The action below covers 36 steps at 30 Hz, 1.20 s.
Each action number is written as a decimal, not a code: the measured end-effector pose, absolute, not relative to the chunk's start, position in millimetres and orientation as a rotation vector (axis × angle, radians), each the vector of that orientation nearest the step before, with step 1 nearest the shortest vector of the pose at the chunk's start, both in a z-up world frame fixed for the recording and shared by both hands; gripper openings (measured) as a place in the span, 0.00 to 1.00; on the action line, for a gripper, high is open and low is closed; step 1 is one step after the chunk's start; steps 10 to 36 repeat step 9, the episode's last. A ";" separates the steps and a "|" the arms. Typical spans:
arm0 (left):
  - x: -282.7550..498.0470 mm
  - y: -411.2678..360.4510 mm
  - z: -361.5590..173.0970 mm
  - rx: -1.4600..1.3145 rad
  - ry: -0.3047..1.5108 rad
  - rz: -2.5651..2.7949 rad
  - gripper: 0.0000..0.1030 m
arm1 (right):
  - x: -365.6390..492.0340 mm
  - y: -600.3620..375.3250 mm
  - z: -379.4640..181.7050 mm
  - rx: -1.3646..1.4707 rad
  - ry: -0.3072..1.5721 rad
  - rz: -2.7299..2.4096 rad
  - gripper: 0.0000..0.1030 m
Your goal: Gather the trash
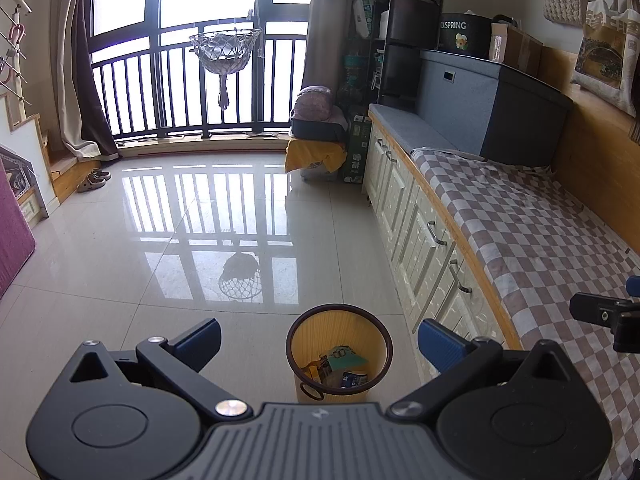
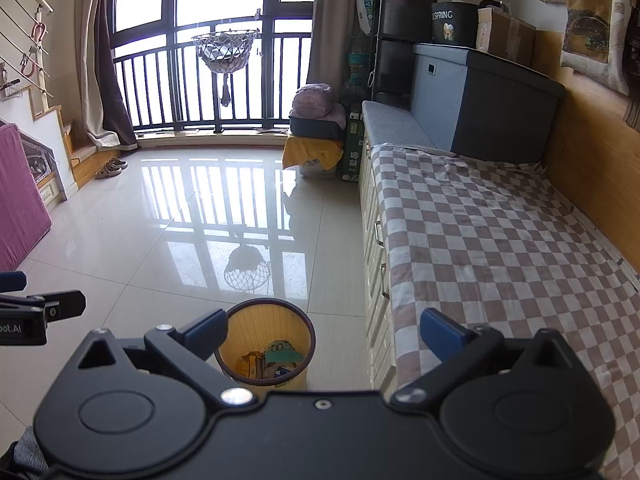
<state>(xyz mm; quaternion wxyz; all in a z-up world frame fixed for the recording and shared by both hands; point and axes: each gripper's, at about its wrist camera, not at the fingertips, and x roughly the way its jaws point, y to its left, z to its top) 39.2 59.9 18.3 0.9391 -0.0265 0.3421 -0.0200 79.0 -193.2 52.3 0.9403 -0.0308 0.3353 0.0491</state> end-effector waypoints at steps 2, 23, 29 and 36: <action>39.1 59.9 18.3 -0.055 0.698 -0.042 1.00 | 79.0 -193.3 52.2 -0.063 0.684 0.100 1.00; 42.8 59.0 27.3 -0.051 0.690 -0.049 1.00 | 78.9 -193.3 51.9 -0.064 0.684 0.101 1.00; 42.8 59.0 27.3 -0.051 0.690 -0.049 1.00 | 78.9 -193.3 51.9 -0.064 0.684 0.101 1.00; 42.8 59.0 27.3 -0.051 0.690 -0.049 1.00 | 78.9 -193.3 51.9 -0.064 0.684 0.101 1.00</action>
